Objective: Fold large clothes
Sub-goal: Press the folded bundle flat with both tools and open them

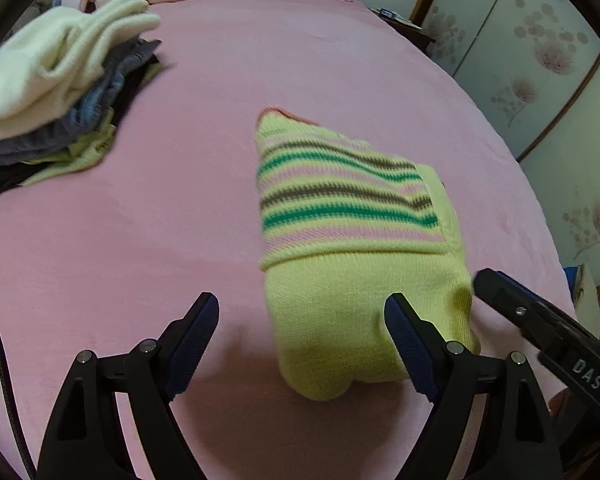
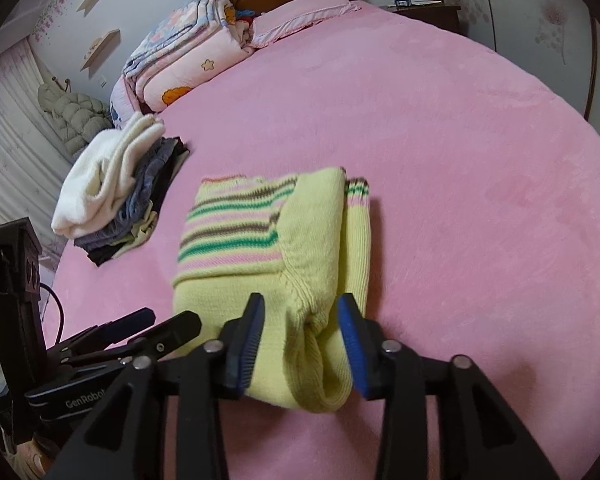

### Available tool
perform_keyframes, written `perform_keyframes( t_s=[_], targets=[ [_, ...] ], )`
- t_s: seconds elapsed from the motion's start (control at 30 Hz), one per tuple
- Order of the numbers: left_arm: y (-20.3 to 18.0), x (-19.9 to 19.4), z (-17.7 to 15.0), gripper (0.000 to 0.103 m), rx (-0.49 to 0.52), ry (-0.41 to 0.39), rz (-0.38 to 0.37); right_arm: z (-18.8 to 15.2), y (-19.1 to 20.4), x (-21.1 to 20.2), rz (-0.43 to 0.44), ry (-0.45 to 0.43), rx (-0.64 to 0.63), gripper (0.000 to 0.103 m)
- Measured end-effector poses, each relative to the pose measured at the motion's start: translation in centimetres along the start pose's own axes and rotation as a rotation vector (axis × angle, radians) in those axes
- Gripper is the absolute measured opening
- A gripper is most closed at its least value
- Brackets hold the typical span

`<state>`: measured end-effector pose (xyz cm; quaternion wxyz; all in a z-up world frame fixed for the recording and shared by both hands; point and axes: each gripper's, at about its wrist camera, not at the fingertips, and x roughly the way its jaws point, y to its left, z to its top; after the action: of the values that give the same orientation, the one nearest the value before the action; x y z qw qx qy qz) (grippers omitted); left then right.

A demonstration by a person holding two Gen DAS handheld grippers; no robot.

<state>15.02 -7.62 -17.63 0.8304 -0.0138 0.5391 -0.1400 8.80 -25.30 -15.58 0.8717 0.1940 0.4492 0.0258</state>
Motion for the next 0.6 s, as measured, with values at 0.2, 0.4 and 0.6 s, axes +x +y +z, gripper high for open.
perform_keyframes(
  t_s=[0.2, 0.4, 0.6],
  targets=[
    [0.1, -2.9, 1.6, 0.084, -0.029, 0.007, 0.044, 1.4, 0.8, -2.7, -0.016, -0.023, 0.007, 0.051],
    [-0.5, -6.5, 2.3, 0.084, -0.045, -0.039, 0.046, 2.6, 1.9, -5.7, -0.038, -0.065, -0.015, 0.062],
    [-0.8, -8.9, 3.1, 0.088, -0.043, -0.059, 0.047, 3.6, 2.8, -7.7, -0.062, -0.085, -0.050, 0.065]
  ],
)
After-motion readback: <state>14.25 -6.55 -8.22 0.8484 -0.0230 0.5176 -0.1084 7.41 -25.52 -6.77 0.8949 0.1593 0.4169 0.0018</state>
